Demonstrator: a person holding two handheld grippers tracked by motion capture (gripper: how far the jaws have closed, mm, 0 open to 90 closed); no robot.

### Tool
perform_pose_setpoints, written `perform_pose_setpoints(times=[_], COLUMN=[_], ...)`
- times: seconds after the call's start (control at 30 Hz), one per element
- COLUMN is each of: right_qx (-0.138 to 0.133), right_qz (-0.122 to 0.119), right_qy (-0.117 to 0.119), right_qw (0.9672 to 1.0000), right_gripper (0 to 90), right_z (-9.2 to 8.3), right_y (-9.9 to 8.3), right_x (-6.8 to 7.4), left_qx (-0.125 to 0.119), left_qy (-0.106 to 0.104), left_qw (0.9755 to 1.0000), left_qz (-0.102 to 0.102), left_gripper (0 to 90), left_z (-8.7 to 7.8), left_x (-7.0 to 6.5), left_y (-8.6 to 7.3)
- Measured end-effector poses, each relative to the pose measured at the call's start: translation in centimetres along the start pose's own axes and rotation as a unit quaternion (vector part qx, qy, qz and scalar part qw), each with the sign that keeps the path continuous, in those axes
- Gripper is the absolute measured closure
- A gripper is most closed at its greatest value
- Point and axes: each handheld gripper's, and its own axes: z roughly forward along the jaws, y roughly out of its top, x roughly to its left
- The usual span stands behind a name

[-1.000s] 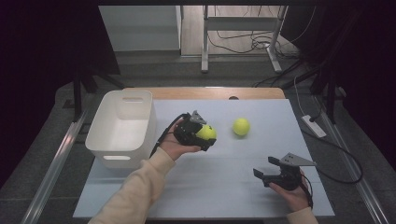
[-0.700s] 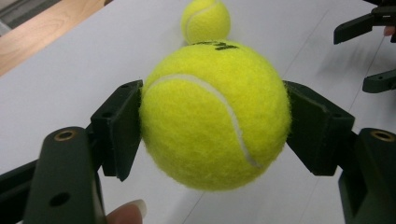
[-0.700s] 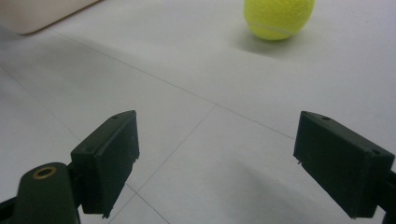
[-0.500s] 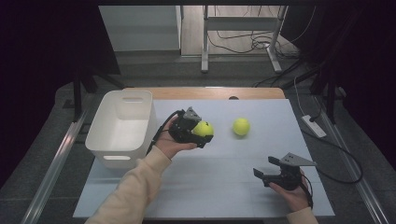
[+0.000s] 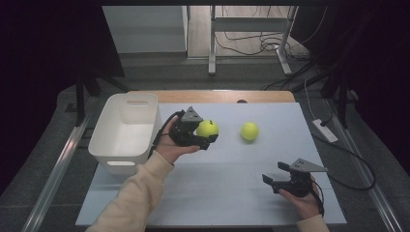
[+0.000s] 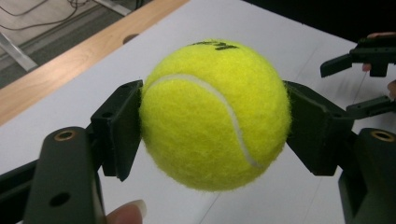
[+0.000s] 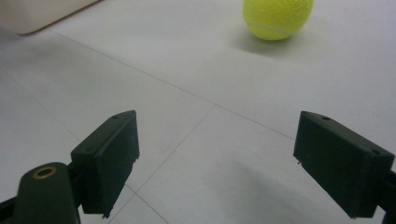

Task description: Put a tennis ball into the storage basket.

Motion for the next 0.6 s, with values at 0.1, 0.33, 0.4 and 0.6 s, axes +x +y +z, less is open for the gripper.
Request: perform_pose_setpoints(times=[0.1,0.33,0.4,0.6], right_qx=[0.000,-0.001,-0.001,-0.002], right_qz=[-0.001,0.000,0.000,0.000], right_qy=[0.000,0.000,0.000,-0.001], right_qw=[1.0000,1.0000,1.0000,1.0000], right_gripper=[13.9,13.9,13.9,13.9], right_z=[0.0,0.0,0.0,0.0], right_y=[0.0,0.0,0.0,0.0], right_x=[0.0,0.0,0.0,0.0], left_qx=[-0.005,-0.017,-0.024,-0.032], left_qy=[0.003,0.009,0.012,0.020], left_qw=[1.0000,0.9997,0.9995,0.9990], left_qz=[-0.004,-0.013,-0.018,-0.021], left_gripper=[27.2,27.2,27.2,27.2], left_z=[-0.4,-1.2,-1.5,-2.3], left_x=[0.3,0.8,1.0,1.4], left_y=[0.1,0.2,0.3,0.6])
